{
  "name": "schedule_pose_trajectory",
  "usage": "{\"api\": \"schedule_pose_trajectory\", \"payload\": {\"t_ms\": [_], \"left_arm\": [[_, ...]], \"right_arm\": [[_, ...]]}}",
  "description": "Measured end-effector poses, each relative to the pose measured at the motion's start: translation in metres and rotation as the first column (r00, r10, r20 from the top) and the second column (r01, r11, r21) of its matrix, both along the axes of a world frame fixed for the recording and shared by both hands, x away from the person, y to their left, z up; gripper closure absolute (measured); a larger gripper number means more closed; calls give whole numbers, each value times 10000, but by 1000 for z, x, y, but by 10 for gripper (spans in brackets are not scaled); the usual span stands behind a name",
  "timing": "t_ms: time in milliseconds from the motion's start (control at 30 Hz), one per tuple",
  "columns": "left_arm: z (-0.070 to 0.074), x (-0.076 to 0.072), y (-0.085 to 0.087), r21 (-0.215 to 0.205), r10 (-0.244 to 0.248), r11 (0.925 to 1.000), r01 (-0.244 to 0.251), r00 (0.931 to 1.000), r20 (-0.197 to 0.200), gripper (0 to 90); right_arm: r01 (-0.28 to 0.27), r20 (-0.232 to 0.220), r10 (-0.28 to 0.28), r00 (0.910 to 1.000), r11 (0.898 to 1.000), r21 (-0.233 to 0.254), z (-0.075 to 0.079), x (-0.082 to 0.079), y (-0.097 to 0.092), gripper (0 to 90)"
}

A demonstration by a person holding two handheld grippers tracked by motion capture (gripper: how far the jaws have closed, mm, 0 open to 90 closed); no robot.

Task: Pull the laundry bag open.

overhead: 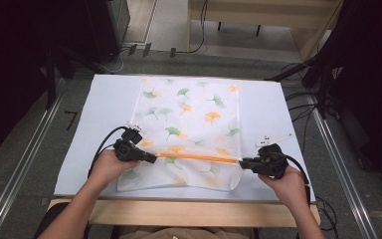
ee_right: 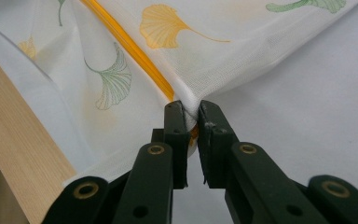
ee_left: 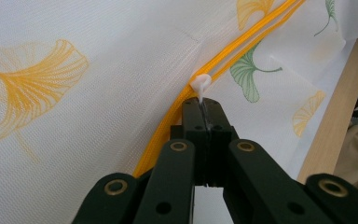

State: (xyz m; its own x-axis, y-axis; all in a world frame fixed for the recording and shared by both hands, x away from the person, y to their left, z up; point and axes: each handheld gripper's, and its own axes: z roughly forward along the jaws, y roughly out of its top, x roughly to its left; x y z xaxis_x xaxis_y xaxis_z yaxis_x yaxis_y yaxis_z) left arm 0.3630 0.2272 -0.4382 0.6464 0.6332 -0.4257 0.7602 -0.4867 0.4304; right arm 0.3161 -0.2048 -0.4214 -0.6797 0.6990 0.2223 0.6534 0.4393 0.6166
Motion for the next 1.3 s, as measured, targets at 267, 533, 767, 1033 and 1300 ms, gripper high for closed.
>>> {"api": "schedule_pose_trajectory", "payload": {"t_ms": [267,533,767,1033,1300], "left_arm": [[0,0,2,-93,-2,10000,1,10000,-42,900],[0,1,6,-95,29,10000,-30,9999,-118,900],[0,0,14,-80,193,9998,-194,9997,-141,900],[3,-3,32,-80,549,9984,-551,9983,-180,900],[5,-6,55,-44,896,9960,-897,9958,-179,900]], "right_arm": [[-12,-9,12,10000,10000,33,0,0,0,846],[-44,-45,44,10000,10000,39,0,1,0,847],[-102,-38,102,9999,9999,8,0,2,1,847],[-127,-44,127,9999,9999,45,1,4,1,848],[-131,-157,132,9998,9999,23,1,6,2,853]]}}
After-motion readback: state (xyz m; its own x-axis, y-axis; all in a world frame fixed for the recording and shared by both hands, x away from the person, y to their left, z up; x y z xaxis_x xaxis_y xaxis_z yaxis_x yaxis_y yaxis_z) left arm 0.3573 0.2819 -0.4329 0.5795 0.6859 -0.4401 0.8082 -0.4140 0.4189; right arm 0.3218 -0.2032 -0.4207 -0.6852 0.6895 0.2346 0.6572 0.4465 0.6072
